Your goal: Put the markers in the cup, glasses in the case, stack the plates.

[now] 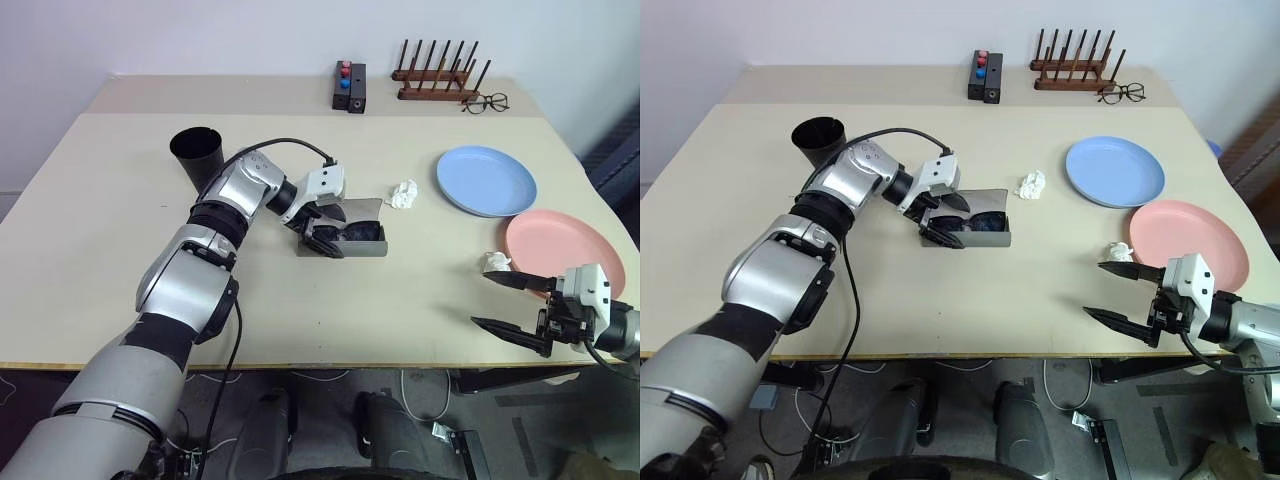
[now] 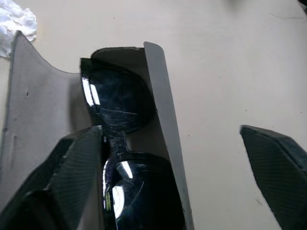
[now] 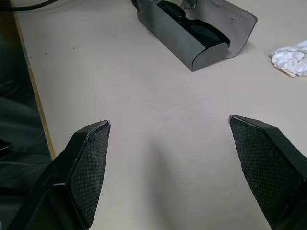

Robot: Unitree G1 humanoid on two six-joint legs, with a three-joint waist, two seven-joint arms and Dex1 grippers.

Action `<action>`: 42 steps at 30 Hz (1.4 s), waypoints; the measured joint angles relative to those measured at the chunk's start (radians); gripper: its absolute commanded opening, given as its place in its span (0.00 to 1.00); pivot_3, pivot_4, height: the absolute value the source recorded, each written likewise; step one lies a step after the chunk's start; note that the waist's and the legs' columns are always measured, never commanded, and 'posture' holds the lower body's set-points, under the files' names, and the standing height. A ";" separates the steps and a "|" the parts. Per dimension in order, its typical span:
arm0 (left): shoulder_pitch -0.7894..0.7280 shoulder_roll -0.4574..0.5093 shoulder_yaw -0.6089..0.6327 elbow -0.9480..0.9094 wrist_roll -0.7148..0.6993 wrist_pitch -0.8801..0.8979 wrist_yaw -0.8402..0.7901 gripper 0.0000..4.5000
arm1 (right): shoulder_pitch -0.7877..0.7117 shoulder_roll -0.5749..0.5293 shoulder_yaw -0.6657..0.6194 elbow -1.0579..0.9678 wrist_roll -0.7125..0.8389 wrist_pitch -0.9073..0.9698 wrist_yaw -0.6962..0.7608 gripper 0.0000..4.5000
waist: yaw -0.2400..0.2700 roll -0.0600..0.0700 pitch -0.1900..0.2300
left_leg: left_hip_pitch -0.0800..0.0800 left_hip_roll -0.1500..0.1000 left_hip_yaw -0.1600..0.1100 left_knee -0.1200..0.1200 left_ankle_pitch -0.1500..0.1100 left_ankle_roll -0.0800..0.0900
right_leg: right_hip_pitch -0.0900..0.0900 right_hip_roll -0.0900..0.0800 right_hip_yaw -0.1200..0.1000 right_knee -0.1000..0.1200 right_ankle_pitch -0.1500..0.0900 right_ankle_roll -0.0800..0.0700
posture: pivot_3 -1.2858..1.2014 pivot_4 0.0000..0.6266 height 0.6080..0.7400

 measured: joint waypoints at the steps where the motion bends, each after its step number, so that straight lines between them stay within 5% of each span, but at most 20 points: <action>1: -0.003 0.000 0.019 -0.005 -0.007 0.005 0.015 0.85 | -0.006 0.000 0.000 0.000 0.002 0.000 -0.003 0.90 | 0.000 0.000 0.000 | 0.000 0.000 0.000 0.000 0.000 0.000 | 0.000 0.000 0.000 0.000 0.000 0.000 | 0.52 0.24 1.00; 9: -0.062 0.012 0.129 -0.038 -0.050 0.050 0.119 0.01 | -0.036 0.006 0.001 0.000 0.003 0.002 -0.013 0.90 | 0.000 0.000 0.000 | 0.000 0.000 0.000 0.000 0.000 0.000 | 0.000 0.000 0.000 0.000 0.000 0.000 | 0.52 0.24 1.00; 14: -0.081 0.000 0.137 -0.013 -0.016 0.042 0.354 0.01 | -0.061 0.007 0.006 0.002 0.003 0.002 -0.015 0.90 | 0.000 0.000 0.000 | 0.000 0.000 0.000 0.000 0.000 0.000 | 0.000 0.000 0.000 0.000 0.001 0.002 | 0.52 0.24 1.00; 23: -0.071 -0.025 -0.074 0.117 0.258 -0.023 0.600 0.01 | -0.074 0.021 0.022 0.004 0.002 0.002 -0.022 0.90 | 0.000 0.000 0.000 | 0.000 -0.001 0.000 0.000 0.000 0.000 | 0.000 0.000 0.000 0.000 0.001 0.003 | 0.52 0.24 1.00; 36: 0.073 0.102 -0.128 -0.001 0.308 -0.287 0.379 0.01 | -0.041 0.027 0.020 0.000 0.006 0.026 -0.047 0.90 | -0.001 0.000 0.000 | 0.000 0.000 0.000 0.000 0.000 0.000 | 0.000 0.000 0.000 0.000 0.001 0.002 | 0.52 0.24 1.00; 42: 0.144 0.112 -0.126 -0.100 0.318 -0.285 0.419 0.01 | -0.087 0.100 -0.022 0.000 0.067 0.194 -0.245 0.90 | 0.006 0.002 -0.001 | 0.000 0.000 0.000 0.000 0.000 0.000 | 0.001 -0.002 0.000 0.000 0.001 0.002 | 0.52 0.24 1.00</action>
